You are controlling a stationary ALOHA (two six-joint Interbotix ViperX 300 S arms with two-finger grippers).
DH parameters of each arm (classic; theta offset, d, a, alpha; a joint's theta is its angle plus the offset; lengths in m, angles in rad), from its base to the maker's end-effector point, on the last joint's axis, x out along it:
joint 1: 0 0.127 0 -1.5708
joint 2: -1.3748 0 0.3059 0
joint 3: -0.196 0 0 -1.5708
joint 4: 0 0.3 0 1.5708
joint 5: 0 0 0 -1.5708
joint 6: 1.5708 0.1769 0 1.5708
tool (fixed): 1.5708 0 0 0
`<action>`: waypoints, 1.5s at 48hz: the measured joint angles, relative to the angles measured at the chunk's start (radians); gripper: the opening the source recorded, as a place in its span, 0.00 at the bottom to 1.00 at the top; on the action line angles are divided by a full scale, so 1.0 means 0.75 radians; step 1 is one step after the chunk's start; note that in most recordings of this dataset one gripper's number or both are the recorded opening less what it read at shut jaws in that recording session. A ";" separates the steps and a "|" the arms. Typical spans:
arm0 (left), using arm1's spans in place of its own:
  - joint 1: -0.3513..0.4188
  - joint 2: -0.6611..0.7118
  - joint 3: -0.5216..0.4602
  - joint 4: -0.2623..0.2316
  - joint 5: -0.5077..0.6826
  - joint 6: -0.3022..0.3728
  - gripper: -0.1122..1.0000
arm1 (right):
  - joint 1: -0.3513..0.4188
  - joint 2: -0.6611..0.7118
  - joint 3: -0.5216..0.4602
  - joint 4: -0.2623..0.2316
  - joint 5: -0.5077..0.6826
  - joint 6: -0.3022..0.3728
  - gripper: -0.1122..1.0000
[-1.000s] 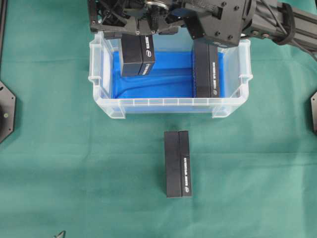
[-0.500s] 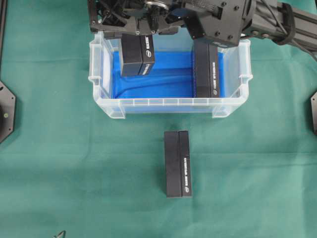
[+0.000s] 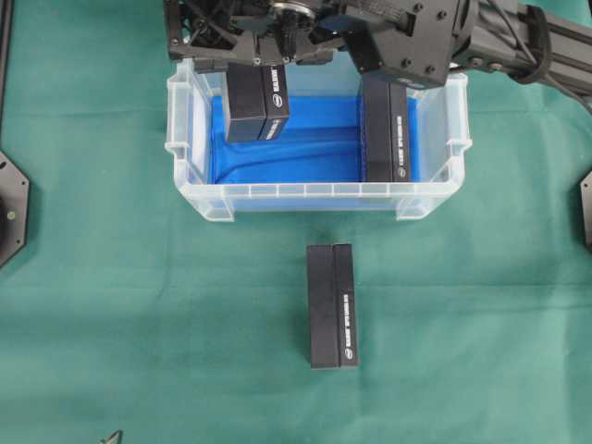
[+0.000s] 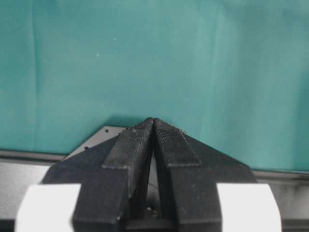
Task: Take the box out of the case with the right arm.
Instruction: 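Lift the left black box straight up out of the bin, then carry the box forward and lower it onto the cloth left of the first box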
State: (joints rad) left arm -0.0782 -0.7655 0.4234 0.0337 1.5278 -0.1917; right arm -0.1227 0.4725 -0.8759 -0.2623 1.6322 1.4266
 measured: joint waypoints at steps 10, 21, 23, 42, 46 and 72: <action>0.000 0.000 0.000 0.000 0.000 0.000 0.10 | 0.000 0.000 0.000 0.000 0.002 0.000 0.71; 0.000 0.000 0.000 0.000 0.000 0.000 0.10 | 0.000 -0.002 0.000 0.002 0.002 0.000 0.71; 0.000 0.000 -0.002 0.000 0.000 0.000 0.10 | 0.000 0.000 -0.002 0.000 0.002 0.000 0.71; 0.000 0.002 0.000 0.000 0.000 0.000 0.10 | 0.000 0.000 -0.002 0.002 0.002 0.000 0.71; 0.000 0.000 -0.002 0.000 0.002 0.000 0.10 | 0.000 0.000 -0.002 0.002 0.002 0.000 0.71; 0.000 0.002 -0.002 0.000 0.004 0.000 0.10 | 0.022 0.000 0.000 0.000 0.002 0.018 0.71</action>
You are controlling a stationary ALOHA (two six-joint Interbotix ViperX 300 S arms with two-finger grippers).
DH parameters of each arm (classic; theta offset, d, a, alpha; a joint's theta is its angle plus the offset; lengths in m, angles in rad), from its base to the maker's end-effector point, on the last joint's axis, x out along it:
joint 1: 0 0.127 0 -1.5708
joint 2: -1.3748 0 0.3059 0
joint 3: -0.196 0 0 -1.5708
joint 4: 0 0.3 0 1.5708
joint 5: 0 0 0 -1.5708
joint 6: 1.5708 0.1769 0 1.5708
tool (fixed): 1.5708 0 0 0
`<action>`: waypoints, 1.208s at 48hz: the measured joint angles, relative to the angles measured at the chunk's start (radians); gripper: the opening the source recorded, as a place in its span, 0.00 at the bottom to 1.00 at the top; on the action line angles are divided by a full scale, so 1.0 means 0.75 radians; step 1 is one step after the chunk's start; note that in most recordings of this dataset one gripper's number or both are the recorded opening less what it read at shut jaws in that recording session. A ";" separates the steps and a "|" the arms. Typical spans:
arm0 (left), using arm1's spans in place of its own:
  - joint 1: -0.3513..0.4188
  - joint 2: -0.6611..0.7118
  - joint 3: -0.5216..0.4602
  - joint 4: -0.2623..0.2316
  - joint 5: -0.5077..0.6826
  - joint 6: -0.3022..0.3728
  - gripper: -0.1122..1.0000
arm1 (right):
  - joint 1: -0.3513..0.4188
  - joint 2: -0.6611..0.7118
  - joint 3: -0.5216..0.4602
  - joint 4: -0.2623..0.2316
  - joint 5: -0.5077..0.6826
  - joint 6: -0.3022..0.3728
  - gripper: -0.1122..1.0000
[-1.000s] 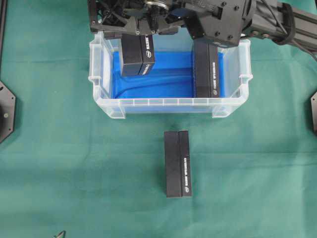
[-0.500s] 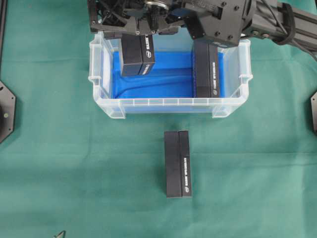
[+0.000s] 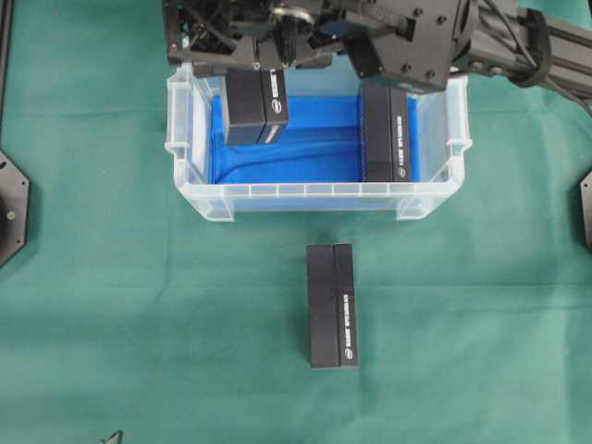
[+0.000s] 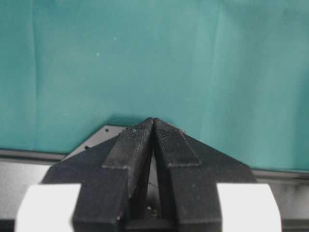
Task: Take the box out of the case with the right arm.
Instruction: 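Carry the box forward and lower it onto the cloth left of the first box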
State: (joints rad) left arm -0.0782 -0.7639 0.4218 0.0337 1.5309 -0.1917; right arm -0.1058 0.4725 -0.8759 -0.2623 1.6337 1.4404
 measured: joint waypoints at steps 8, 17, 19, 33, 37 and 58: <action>0.000 0.000 0.000 0.000 0.000 0.000 0.10 | 0.045 0.000 -0.002 0.000 0.004 0.049 0.71; 0.000 -0.002 0.000 0.000 0.002 0.000 0.10 | 0.121 0.000 -0.002 0.000 0.035 0.125 0.71; 0.000 0.000 0.002 0.000 0.000 0.000 0.10 | 0.139 0.000 0.000 0.000 0.037 0.141 0.71; 0.000 0.000 0.000 0.000 0.002 0.000 0.10 | 0.288 0.000 -0.002 -0.006 0.041 0.268 0.71; 0.000 -0.002 0.000 0.000 0.000 0.000 0.10 | 0.331 0.000 -0.002 -0.006 0.039 0.303 0.71; 0.000 -0.008 0.002 0.000 0.002 0.000 0.10 | 0.509 0.000 0.000 -0.008 0.039 0.444 0.71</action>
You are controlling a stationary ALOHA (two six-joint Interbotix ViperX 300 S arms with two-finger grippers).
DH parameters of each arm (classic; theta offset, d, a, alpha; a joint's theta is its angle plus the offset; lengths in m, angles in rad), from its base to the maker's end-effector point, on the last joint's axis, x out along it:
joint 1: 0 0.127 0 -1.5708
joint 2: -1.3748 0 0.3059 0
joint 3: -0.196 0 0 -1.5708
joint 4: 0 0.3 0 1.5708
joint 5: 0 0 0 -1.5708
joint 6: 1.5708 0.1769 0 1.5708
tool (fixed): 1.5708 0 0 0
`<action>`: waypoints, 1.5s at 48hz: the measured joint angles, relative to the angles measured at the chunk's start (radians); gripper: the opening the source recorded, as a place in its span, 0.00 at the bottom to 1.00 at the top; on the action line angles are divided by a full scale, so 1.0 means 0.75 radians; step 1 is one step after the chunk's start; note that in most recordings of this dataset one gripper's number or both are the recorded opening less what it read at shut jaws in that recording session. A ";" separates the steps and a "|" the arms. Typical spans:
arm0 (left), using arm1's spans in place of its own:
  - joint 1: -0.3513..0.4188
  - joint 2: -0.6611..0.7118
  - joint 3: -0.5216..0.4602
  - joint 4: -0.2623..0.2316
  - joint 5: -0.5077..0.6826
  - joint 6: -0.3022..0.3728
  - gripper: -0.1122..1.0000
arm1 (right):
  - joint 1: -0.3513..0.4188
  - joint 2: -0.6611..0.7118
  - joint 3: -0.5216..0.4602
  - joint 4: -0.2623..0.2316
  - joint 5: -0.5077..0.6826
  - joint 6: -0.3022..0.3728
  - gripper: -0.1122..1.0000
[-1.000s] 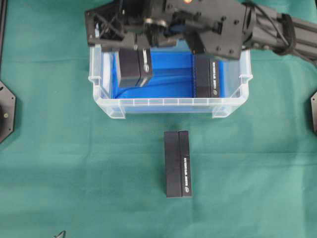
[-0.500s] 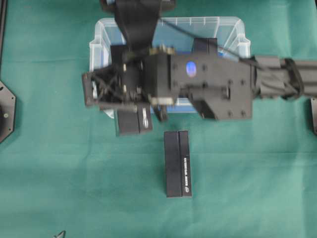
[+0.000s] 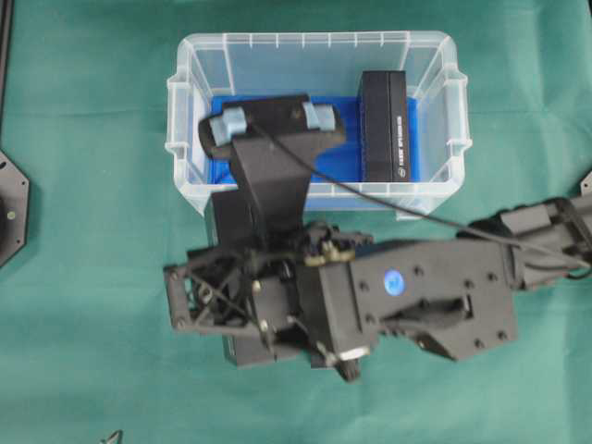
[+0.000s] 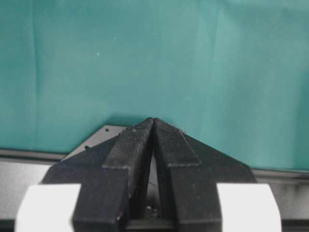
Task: Take the box out of the case with the right arm.
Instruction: 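Carry the box forward and lower it onto the cloth left of the first box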
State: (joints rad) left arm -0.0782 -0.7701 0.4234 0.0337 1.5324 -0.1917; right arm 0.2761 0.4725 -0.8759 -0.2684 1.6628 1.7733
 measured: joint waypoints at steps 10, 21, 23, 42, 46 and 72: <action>0.000 0.000 -0.002 0.000 -0.002 0.000 0.10 | -0.006 0.000 0.000 0.002 0.002 0.000 0.71; 0.000 0.002 -0.002 0.000 0.000 0.000 0.10 | -0.008 0.000 0.000 0.000 0.004 0.000 0.71; 0.000 0.002 -0.002 0.000 -0.002 0.000 0.10 | -0.008 0.000 -0.002 0.002 0.002 0.000 0.71; 0.000 0.002 -0.002 0.000 0.000 0.000 0.10 | -0.016 0.074 -0.002 0.045 0.004 0.002 0.71; 0.000 0.002 -0.002 0.000 0.000 0.000 0.10 | -0.020 0.090 0.000 0.051 0.004 0.006 0.71; 0.000 0.002 -0.002 0.000 -0.004 0.000 0.10 | -0.029 0.202 0.213 0.127 -0.196 0.049 0.71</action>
State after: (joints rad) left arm -0.0782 -0.7685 0.4218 0.0337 1.5294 -0.1917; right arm 0.2546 0.6243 -0.7164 -0.1733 1.5156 1.8101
